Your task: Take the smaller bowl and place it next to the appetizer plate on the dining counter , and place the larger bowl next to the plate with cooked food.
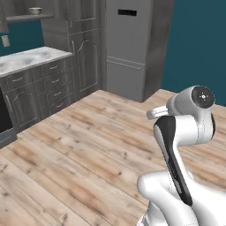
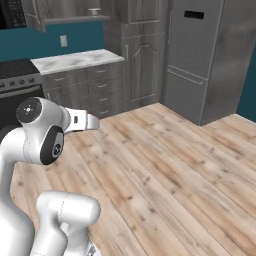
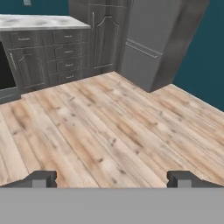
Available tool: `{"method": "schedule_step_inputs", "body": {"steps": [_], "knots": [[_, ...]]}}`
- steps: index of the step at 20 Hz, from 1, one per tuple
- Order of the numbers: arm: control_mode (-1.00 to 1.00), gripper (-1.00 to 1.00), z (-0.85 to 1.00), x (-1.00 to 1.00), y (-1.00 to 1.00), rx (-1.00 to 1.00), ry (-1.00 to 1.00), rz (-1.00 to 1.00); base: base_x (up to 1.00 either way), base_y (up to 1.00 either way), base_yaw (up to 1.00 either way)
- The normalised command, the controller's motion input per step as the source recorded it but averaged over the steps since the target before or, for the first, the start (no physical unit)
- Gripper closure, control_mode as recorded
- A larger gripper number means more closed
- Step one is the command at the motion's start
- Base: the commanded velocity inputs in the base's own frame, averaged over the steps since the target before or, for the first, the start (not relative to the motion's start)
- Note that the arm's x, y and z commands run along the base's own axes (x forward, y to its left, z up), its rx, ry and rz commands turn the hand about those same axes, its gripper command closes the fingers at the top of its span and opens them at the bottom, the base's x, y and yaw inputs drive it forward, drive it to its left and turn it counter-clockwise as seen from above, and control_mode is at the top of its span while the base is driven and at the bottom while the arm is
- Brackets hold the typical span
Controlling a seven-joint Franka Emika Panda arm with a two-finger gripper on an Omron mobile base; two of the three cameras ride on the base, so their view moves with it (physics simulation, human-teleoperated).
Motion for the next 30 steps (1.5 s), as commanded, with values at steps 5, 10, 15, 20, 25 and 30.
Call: {"method": "schedule_step_inputs", "body": {"steps": [5, 10, 15, 20, 25, 30], "knots": [[1.0, -1.0, 0.0, 0.0, 0.0, 0.0, 0.0, 0.0, 1.0, 0.0, 0.17], [1.0, -1.0, 0.0, 0.0, 0.0, 0.0, 0.0, 0.0, 1.0, -0.02, 0.17], [1.0, -1.0, 0.0, 0.0, 0.0, 0.0, 0.0, 0.0, 1.0, -0.09, 0.18], [1.0, -1.0, 0.0, 0.0, 0.0, 0.0, 0.0, 0.0, 1.0, -0.07, 0.18], [1.0, -1.0, 0.0, 0.0, 0.0, 0.0, 0.0, 0.0, 1.0, -0.08, 0.18], [1.0, -1.0, 0.0, 0.0, 0.0, 0.0, 0.0, 0.0, 1.0, -0.12, 0.18]]}}
